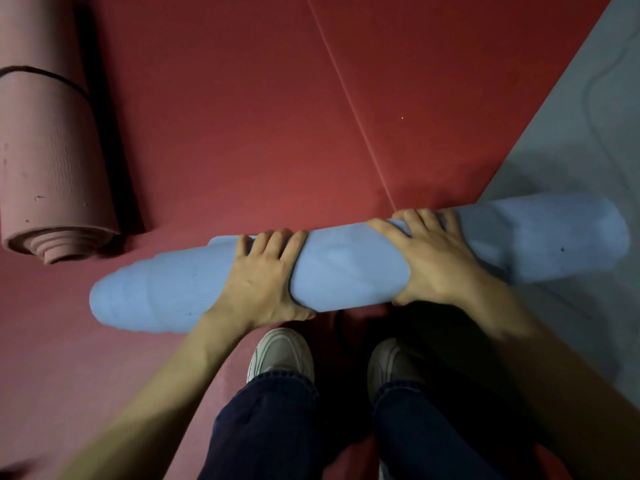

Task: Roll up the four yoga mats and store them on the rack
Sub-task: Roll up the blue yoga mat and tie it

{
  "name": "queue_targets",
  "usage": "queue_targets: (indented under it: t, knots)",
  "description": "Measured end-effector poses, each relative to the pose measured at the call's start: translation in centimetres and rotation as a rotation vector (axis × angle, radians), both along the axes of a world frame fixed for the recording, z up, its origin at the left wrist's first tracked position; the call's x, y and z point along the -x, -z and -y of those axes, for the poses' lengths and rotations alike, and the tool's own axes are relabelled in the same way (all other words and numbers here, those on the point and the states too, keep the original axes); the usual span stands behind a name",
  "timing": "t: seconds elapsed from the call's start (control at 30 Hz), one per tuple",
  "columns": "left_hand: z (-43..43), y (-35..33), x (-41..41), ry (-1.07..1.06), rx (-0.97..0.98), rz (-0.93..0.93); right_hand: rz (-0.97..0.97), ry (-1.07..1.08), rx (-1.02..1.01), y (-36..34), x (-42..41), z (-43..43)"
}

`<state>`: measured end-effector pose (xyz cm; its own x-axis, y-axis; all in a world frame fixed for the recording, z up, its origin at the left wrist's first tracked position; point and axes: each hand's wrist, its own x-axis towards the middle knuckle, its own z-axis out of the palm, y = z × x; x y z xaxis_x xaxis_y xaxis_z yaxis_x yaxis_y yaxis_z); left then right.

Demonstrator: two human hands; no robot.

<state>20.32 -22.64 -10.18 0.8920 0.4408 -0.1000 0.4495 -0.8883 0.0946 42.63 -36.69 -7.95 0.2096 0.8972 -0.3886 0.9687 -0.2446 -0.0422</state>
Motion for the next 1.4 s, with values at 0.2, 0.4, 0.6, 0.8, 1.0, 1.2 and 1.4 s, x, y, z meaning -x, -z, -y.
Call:
queue_targets:
  t: [0.2,0.4,0.6,0.8,1.0,1.2,1.4]
  knots:
    - [-1.0,-0.2,0.0,-0.004,0.111,-0.057,-0.105,0.015,-0.208,1.4,-0.1,1.6]
    - [0.4,-1.3,-2.2,0.027,0.230,0.073,-0.307,0.158,-0.616,3.2,0.8,2.9]
    - [0.2,0.0,-6.1,-0.009,0.079,0.077,-0.337,0.456,-0.994,3.5,3.6,1.9]
    - [-4.9,-1.3,-9.8,-0.071,0.204,-0.115,-1.190,1.365,-0.585,4.5,4.8,1.6]
    - [-6.6,-2.3,-11.3,-0.114,0.321,-0.228,-1.770,1.652,-0.487,2.7,2.8,-2.1]
    - [-6.9,-2.9,-11.8,-0.161,0.413,-0.252,-1.930,1.687,-0.496,2.5,2.4,-4.0]
    - [-7.2,-5.3,-9.3,-0.293,0.570,-0.125,-1.884,1.649,-0.498,-0.6,2.7,-5.3]
